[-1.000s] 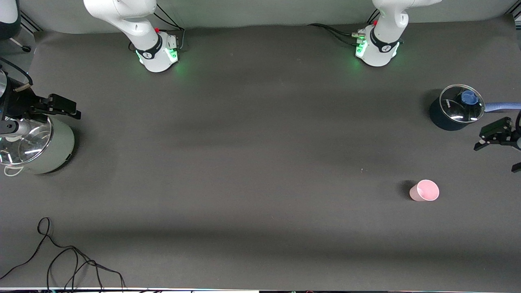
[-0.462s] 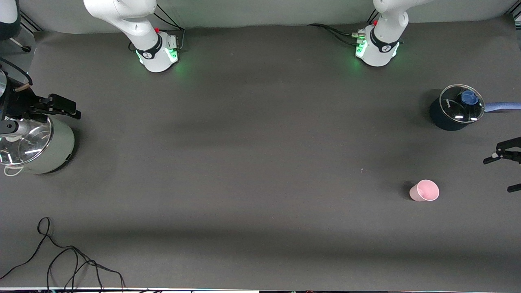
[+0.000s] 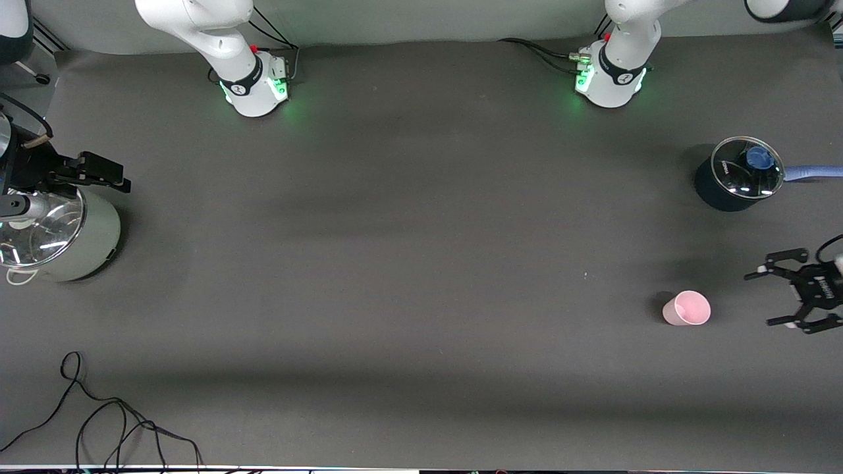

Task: Transfer pink cup from left to right arm
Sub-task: 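Move the left gripper down beside the pink cup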

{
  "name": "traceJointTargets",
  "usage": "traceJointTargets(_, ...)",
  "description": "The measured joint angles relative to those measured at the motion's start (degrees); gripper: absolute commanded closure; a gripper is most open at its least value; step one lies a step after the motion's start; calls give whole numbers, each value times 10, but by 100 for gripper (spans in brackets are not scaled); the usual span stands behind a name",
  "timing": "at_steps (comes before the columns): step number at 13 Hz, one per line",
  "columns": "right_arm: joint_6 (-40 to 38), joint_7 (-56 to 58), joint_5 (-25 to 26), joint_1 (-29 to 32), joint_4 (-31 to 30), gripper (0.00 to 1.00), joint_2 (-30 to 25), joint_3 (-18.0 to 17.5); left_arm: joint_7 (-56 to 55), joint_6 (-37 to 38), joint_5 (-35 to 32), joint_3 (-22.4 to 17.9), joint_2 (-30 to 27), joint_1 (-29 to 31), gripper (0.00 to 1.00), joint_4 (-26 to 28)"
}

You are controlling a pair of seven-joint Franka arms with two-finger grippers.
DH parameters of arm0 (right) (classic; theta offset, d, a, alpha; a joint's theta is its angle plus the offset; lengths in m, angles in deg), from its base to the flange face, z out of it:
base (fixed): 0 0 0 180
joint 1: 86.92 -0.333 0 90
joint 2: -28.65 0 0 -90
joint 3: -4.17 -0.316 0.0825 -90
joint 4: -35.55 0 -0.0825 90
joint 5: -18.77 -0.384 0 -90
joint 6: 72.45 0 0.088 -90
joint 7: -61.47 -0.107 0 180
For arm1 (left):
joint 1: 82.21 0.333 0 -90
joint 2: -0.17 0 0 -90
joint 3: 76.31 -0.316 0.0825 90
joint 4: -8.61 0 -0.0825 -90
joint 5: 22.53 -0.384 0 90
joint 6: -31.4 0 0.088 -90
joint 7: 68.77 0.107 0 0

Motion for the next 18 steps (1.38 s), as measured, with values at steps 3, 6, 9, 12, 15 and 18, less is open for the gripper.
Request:
traceJointTargets(3,0,0,0,0,0,0,0,0,116,42,47,2,55,38,0,-1)
traceJointTargets(6,0,0,0,0,0,0,0,0,171,58,61,5,88,54,0,-1)
traceJointTargets(9,0,0,0,0,0,0,0,0,247,80,99,16,137,74,0,0)
traceJointTargets(12,-1,0,0,0,0,0,0,0,288,87,119,23,180,94,0,-1)
traceJointTargets(15,-1,0,0,0,0,0,0,0,294,88,137,26,184,101,0,-2)
traceJointTargets(18,-1,0,0,0,0,0,0,0,330,87,173,26,200,106,0,-2)
